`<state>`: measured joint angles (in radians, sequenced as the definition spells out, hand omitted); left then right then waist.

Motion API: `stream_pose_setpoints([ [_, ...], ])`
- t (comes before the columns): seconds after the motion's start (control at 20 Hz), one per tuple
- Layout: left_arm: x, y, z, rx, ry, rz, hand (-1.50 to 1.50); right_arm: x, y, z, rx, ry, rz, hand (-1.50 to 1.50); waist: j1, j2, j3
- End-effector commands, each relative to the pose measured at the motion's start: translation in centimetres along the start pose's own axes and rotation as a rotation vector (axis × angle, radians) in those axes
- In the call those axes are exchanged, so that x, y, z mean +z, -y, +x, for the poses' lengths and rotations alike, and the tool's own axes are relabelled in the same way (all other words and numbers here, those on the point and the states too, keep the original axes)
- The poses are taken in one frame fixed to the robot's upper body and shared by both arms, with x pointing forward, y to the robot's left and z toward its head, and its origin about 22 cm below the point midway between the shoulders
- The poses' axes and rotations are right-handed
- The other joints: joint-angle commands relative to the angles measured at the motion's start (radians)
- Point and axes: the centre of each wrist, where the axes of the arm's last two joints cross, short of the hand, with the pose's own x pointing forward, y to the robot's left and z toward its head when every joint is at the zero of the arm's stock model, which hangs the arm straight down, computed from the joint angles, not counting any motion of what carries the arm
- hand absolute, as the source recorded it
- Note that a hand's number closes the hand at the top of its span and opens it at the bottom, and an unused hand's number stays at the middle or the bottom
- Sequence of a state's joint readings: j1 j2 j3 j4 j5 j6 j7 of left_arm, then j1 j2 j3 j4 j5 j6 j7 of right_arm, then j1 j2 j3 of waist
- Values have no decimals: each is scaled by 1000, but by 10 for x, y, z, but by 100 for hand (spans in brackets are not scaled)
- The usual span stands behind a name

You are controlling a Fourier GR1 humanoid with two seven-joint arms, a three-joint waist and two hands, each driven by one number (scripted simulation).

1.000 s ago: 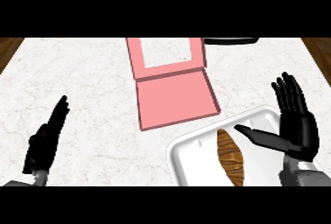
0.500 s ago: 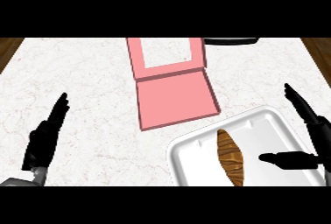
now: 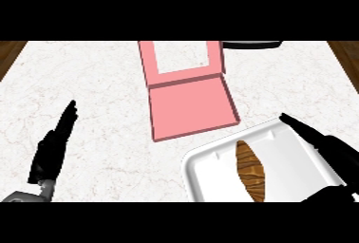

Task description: Pick the croissant from the tray and place it in the cardboard box

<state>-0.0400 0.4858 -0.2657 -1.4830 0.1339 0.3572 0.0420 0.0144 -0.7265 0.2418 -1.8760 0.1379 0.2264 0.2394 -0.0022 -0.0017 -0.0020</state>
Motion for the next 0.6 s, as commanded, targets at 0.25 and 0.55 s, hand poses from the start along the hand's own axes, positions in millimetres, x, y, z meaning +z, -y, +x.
stream_pose_setpoints([
  [0.25, 6, -12, 6, -8, 0, 6, 0, -8, -21, 38, 49, -125, 61, -150, 7, 1, 2],
  [0.55, 6, 3, 3, 6, 4, -10, 0, 8, -56, 36, 69, -183, 72, -150, 0, 0, 2],
])
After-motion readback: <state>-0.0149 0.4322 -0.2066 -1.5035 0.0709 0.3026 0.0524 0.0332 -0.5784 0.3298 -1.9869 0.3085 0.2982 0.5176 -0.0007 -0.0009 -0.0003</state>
